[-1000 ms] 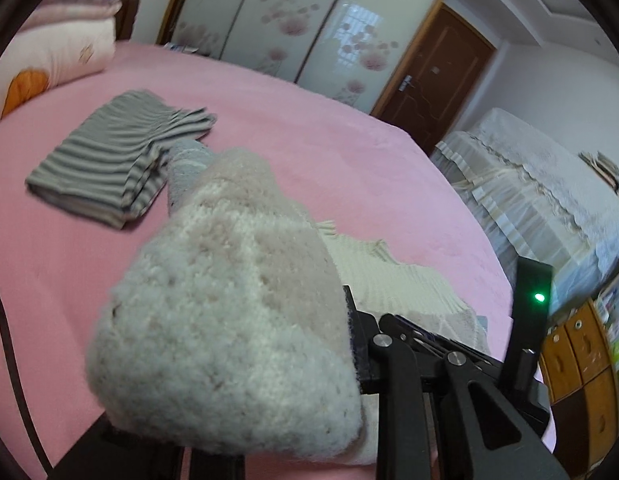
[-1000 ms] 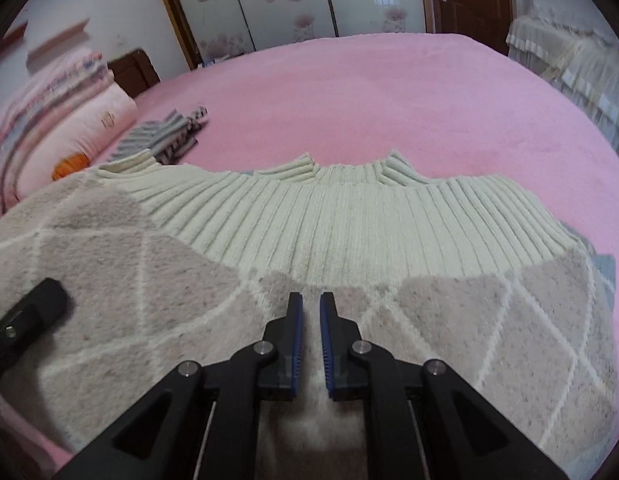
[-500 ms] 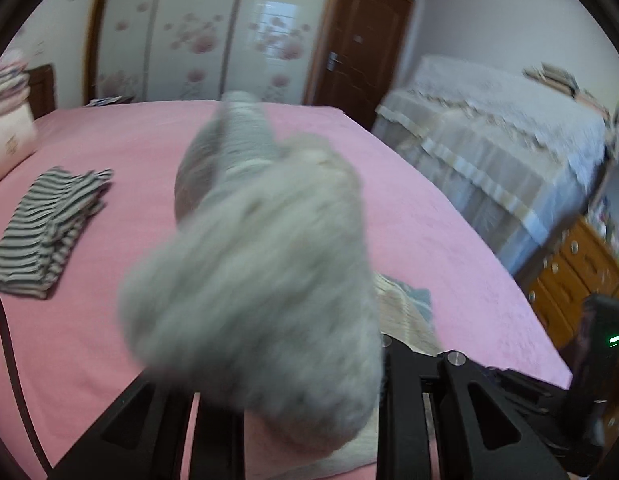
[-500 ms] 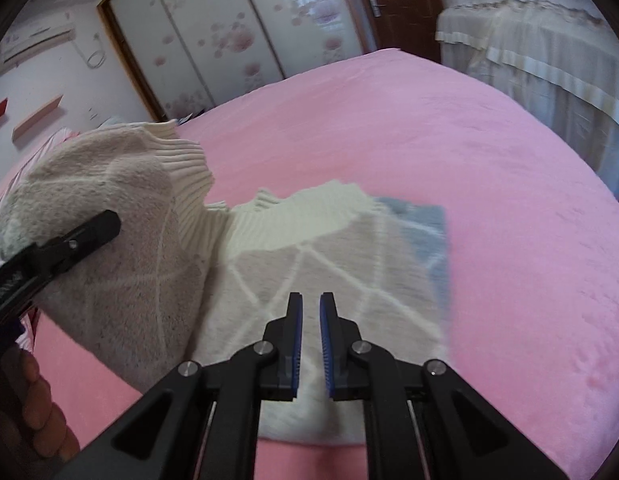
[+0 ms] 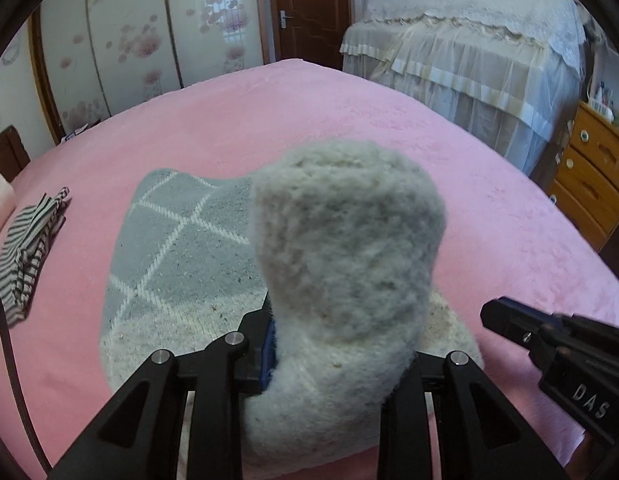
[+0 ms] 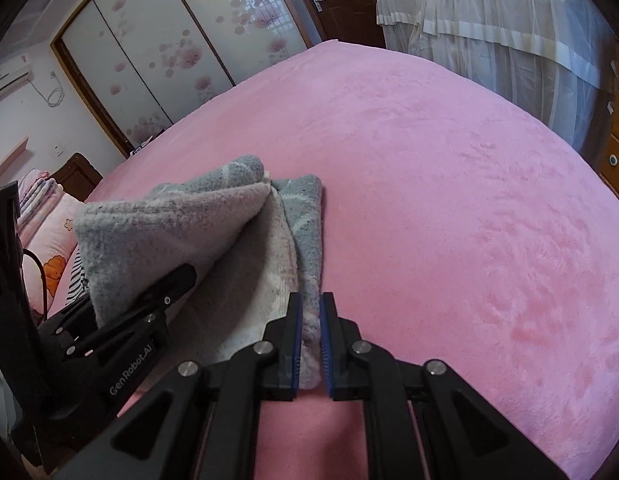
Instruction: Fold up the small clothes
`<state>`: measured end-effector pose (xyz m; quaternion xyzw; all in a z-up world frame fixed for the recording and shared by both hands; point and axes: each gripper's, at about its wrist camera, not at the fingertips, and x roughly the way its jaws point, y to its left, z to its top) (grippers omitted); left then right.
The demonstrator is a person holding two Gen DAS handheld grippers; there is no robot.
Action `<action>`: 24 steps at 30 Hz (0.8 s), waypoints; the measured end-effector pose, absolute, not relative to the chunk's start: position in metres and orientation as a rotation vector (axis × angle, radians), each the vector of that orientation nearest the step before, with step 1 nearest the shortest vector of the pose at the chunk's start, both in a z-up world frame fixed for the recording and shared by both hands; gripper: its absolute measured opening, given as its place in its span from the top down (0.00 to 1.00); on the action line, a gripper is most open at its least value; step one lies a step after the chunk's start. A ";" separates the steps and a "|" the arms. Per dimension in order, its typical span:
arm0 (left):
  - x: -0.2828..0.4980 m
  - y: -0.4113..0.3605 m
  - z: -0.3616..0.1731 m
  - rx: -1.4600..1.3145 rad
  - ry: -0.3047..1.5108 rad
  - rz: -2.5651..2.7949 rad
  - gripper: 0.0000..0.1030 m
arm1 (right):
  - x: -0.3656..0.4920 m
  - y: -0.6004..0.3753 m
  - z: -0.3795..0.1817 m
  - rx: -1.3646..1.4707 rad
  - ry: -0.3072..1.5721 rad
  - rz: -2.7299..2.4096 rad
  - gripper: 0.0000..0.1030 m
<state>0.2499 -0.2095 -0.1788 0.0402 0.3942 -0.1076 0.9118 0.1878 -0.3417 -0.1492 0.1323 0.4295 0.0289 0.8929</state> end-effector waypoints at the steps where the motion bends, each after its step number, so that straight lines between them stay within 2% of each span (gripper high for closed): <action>1: 0.250 -0.210 -0.177 0.080 0.807 -0.222 0.76 | 0.187 -0.343 -0.148 0.276 0.887 0.062 0.91; 7: 0.250 -0.217 -0.182 0.145 0.803 -0.218 0.74 | 0.183 -0.347 -0.143 0.282 0.875 0.074 0.91; 8: 0.252 -0.220 -0.184 0.155 0.810 -0.225 0.68 | 0.183 -0.348 -0.142 0.280 0.877 0.075 0.91; 10: 0.247 -0.223 -0.186 0.161 0.830 -0.254 0.51 | 0.183 -0.349 -0.140 0.271 0.881 0.077 0.91; 11: 0.246 -0.226 -0.186 0.156 0.837 -0.277 0.31 | 0.183 -0.349 -0.140 0.265 0.885 0.078 0.91; 12: 0.241 -0.228 -0.185 0.158 0.846 -0.314 0.17 | 0.184 -0.349 -0.139 0.263 0.889 0.079 0.91; 17: 0.213 -0.227 -0.172 0.225 0.825 -0.367 0.15 | 0.186 -0.350 -0.133 0.281 0.904 0.082 0.91; 21: 0.197 -0.195 -0.149 0.146 0.830 -0.392 0.15 | 0.189 -0.351 -0.126 0.316 0.925 0.128 0.91; 22: 0.193 -0.183 -0.143 0.116 0.823 -0.385 0.15 | 0.191 -0.350 -0.125 0.328 0.934 0.143 0.88; 23: 0.191 -0.169 -0.138 0.087 0.815 -0.371 0.13 | 0.194 -0.349 -0.123 0.343 0.941 0.158 0.74; 24: 0.190 -0.149 -0.131 0.045 0.801 -0.335 0.10 | 0.196 -0.348 -0.120 0.357 0.941 0.169 0.65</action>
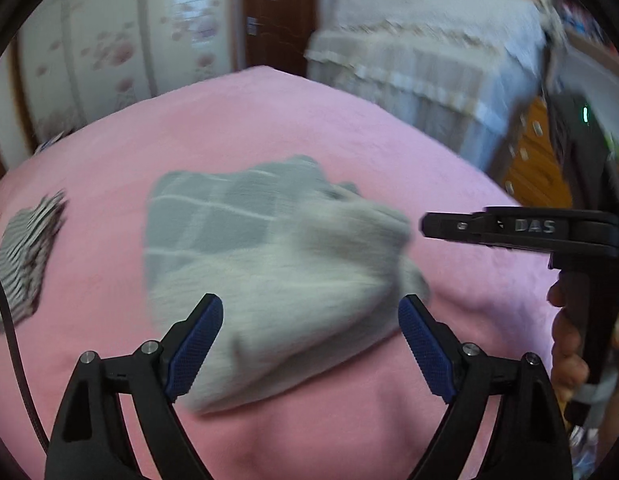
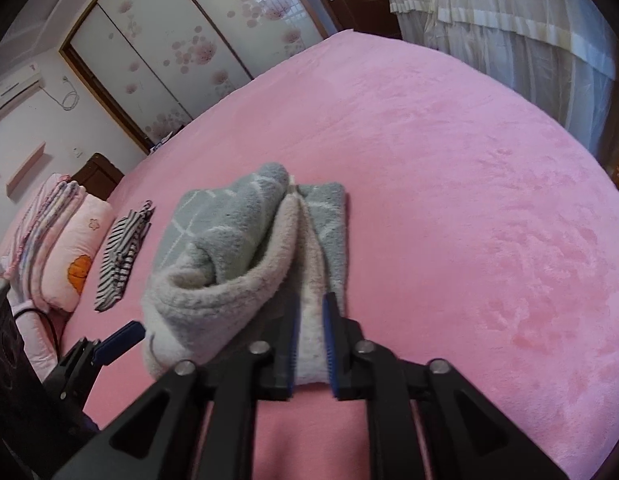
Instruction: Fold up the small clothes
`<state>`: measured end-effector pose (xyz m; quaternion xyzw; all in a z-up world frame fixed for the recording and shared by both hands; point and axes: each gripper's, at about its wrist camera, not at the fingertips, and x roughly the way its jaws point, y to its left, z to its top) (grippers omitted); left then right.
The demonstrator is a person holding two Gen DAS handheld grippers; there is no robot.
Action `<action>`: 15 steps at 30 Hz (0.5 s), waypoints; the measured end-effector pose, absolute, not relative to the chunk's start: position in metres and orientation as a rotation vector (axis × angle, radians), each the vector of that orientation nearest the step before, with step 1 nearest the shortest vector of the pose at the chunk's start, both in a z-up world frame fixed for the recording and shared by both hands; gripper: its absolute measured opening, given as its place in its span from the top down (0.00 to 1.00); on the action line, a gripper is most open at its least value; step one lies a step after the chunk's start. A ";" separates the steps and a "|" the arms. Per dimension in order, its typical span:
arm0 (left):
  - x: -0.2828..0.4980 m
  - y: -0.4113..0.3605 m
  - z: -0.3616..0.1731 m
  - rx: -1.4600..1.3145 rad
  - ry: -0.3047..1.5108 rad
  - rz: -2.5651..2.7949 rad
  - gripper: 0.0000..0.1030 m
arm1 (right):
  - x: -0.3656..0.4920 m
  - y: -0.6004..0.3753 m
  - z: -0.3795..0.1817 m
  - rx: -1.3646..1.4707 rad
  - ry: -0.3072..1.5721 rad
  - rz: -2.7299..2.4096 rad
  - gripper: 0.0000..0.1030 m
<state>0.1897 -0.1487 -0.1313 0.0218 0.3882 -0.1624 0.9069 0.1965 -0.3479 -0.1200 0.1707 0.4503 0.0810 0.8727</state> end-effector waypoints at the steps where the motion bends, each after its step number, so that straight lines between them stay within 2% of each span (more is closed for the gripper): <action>1: 0.189 -0.134 -0.128 0.016 0.794 -0.303 0.09 | 0.200 -0.346 -0.117 0.369 0.936 0.179 0.48; 2: 0.190 -0.119 -0.127 -0.017 0.787 -0.267 0.08 | 0.203 -0.344 -0.113 0.379 0.927 0.190 0.38; 4: 0.194 -0.084 -0.128 -0.096 0.773 -0.190 0.08 | 0.213 -0.339 -0.107 0.403 0.927 0.228 0.34; 10: 0.215 -0.033 -0.152 -0.179 0.824 -0.047 0.08 | 0.264 -0.325 -0.124 0.515 1.051 0.317 0.30; 15: 0.227 -0.037 -0.164 -0.176 0.845 -0.067 0.08 | 0.294 -0.315 -0.148 0.555 1.173 0.310 0.30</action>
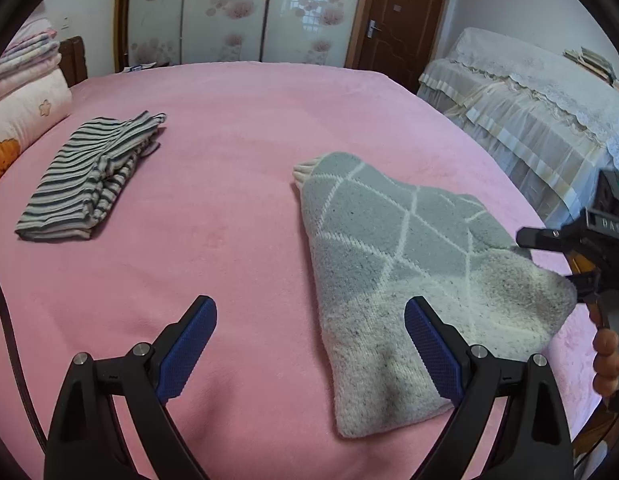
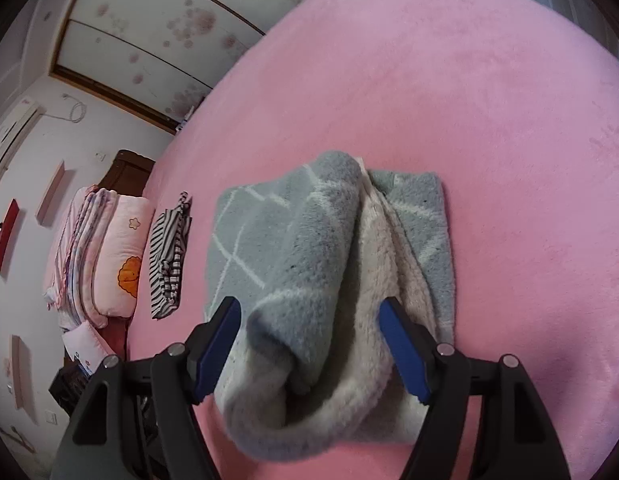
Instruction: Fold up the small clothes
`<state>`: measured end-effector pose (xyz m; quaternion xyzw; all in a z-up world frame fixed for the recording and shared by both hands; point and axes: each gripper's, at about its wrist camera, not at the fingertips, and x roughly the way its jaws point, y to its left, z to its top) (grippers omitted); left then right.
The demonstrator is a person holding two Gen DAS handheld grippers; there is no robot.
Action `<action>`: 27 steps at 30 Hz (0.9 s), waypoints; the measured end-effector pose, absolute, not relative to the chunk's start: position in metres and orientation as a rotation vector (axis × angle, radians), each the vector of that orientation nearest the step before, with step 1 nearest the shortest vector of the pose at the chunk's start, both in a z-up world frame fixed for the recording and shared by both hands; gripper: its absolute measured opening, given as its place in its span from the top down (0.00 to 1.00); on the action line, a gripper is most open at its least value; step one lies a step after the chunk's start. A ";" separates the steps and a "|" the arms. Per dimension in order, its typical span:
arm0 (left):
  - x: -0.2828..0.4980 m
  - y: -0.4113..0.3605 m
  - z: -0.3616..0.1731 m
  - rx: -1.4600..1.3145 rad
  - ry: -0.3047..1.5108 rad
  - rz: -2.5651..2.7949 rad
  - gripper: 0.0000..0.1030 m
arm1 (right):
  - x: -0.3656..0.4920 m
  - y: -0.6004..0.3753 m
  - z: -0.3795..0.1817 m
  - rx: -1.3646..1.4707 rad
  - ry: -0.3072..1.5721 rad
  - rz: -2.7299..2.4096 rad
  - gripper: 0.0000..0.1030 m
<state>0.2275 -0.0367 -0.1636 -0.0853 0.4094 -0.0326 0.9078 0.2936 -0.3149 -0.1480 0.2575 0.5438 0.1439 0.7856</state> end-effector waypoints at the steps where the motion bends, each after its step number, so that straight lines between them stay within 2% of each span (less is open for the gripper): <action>1: 0.232 -0.040 -0.165 -0.164 0.849 -0.073 0.08 | 0.295 -0.312 -0.148 0.544 1.176 0.310 0.30; 6: 0.251 -0.045 -0.169 -0.163 0.850 -0.095 0.08 | 0.302 -0.295 -0.143 0.372 1.215 0.243 0.30; 21: 0.270 -0.038 -0.183 -0.204 0.893 -0.073 0.08 | 0.313 -0.287 -0.160 0.400 1.317 0.280 0.30; 22: 0.270 -0.037 -0.183 -0.207 0.895 -0.070 0.08 | 0.315 -0.281 -0.160 0.378 1.318 0.279 0.32; 23: 0.270 -0.037 -0.183 -0.209 0.894 -0.068 0.08 | 0.315 -0.275 -0.159 0.344 1.313 0.282 0.50; 24: 0.270 -0.037 -0.183 -0.209 0.894 -0.067 0.08 | 0.315 -0.269 -0.157 0.297 1.304 0.291 0.59; 27: 0.270 -0.040 -0.183 -0.202 0.899 -0.071 0.08 | 0.303 -0.264 -0.148 0.217 1.253 0.286 0.69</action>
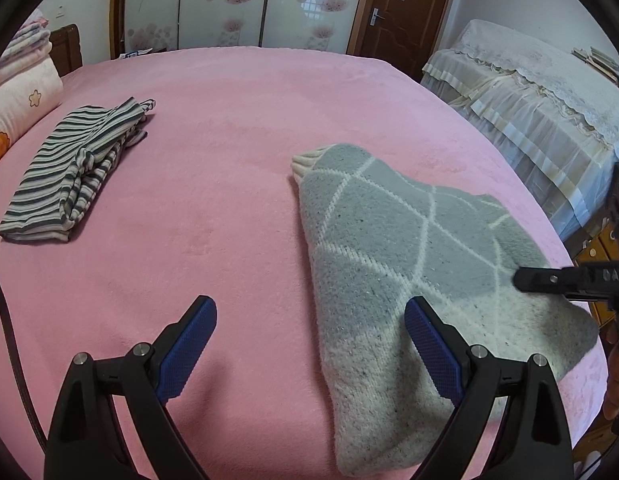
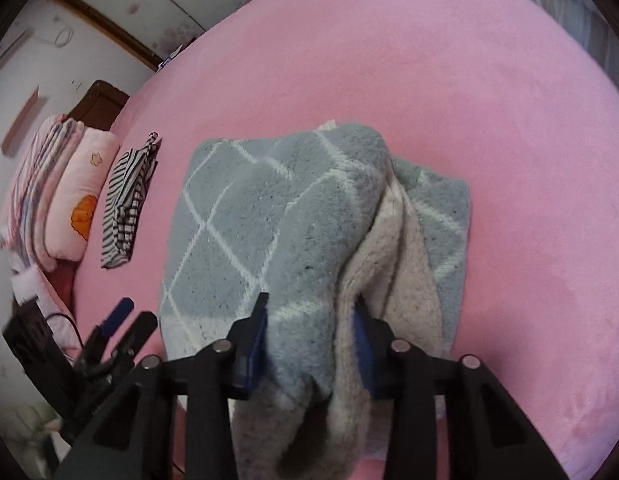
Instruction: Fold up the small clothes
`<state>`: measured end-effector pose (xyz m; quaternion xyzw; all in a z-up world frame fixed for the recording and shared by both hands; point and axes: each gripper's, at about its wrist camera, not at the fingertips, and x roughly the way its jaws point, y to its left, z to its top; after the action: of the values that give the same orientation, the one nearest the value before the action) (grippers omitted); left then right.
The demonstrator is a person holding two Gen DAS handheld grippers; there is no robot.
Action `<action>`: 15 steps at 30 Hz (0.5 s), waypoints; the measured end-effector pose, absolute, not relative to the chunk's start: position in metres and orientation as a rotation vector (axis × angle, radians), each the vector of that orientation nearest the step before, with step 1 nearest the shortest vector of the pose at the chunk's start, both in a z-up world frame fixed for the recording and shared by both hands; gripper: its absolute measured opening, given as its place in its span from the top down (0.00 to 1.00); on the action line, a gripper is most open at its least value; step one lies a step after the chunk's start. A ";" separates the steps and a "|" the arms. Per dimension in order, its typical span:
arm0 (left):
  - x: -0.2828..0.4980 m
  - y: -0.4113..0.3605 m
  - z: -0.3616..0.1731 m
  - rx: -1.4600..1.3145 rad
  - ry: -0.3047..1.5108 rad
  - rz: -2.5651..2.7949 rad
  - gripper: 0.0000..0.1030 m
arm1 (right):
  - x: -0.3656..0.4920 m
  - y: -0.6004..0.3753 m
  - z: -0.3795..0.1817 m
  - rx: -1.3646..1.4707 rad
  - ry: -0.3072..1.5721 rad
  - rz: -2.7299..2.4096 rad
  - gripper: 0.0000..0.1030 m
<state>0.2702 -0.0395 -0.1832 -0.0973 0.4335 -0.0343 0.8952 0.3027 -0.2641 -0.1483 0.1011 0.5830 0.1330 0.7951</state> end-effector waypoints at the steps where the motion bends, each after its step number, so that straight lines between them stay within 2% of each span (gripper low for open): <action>1: 0.270 -0.040 -0.183 -0.200 0.901 -0.073 0.08 | 0.297 -0.267 -0.145 0.205 1.233 0.282 0.70; 6: 0.267 -0.048 -0.186 -0.210 0.903 -0.128 0.08 | 0.265 -0.294 -0.140 0.158 1.151 0.227 0.72; 15: 0.265 -0.076 -0.210 -0.108 0.958 -0.185 0.05 | 0.252 -0.306 -0.185 0.150 1.038 0.144 0.70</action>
<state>0.2655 -0.0762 -0.2100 -0.0520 0.4599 -0.0889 0.8820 0.2516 -0.3057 -0.1849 0.0714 0.4952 0.0686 0.8631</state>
